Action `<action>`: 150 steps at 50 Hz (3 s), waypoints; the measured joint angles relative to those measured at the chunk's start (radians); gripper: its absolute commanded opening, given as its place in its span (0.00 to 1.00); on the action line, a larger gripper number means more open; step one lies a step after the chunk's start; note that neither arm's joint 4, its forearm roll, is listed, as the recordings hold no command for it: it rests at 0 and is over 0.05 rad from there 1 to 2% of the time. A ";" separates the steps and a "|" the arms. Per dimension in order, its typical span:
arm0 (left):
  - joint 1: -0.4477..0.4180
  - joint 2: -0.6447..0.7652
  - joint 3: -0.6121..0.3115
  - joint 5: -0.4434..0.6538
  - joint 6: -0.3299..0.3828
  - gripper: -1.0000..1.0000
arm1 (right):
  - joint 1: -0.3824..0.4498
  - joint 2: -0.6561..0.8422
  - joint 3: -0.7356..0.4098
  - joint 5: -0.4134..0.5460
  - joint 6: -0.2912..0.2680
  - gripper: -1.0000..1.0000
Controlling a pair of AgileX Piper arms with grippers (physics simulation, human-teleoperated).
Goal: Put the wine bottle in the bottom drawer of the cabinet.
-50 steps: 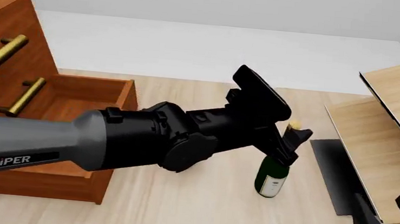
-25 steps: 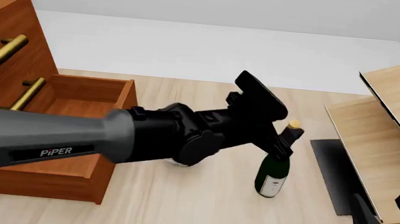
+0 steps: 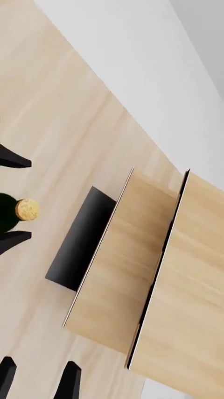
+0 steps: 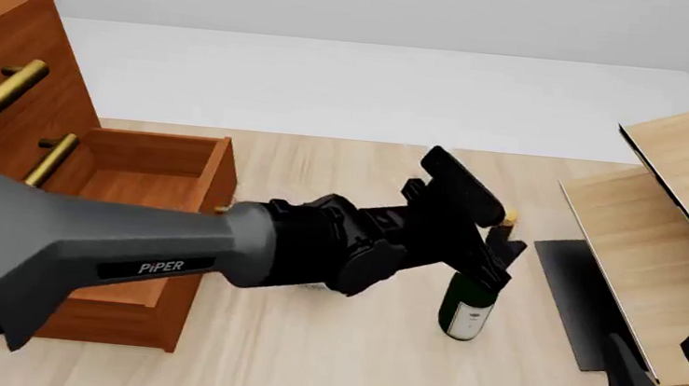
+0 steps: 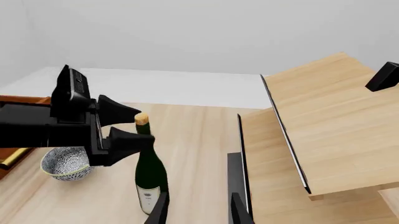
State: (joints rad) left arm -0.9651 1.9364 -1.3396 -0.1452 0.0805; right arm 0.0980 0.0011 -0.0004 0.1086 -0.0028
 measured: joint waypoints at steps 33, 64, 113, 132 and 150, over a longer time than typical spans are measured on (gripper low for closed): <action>-0.006 0.011 0.005 0.011 -0.008 0.00 | 0.001 0.000 0.000 0.000 -0.003 1.00; 0.159 -0.235 0.046 0.180 0.031 0.00 | -0.001 0.000 0.000 0.003 -0.014 1.00; 0.543 -0.591 0.162 0.506 0.021 0.00 | -0.002 0.000 0.000 0.006 -0.026 1.00; 0.689 -0.703 0.193 0.617 0.039 0.00 | -0.001 0.000 0.000 0.006 -0.031 1.00; 0.792 -0.753 0.260 0.611 0.036 0.00 | -0.001 0.000 0.000 0.007 -0.034 1.00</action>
State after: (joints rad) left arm -0.1735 1.1829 -1.0800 0.4654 0.1160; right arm 0.0969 0.0013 -0.0003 0.1156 -0.0364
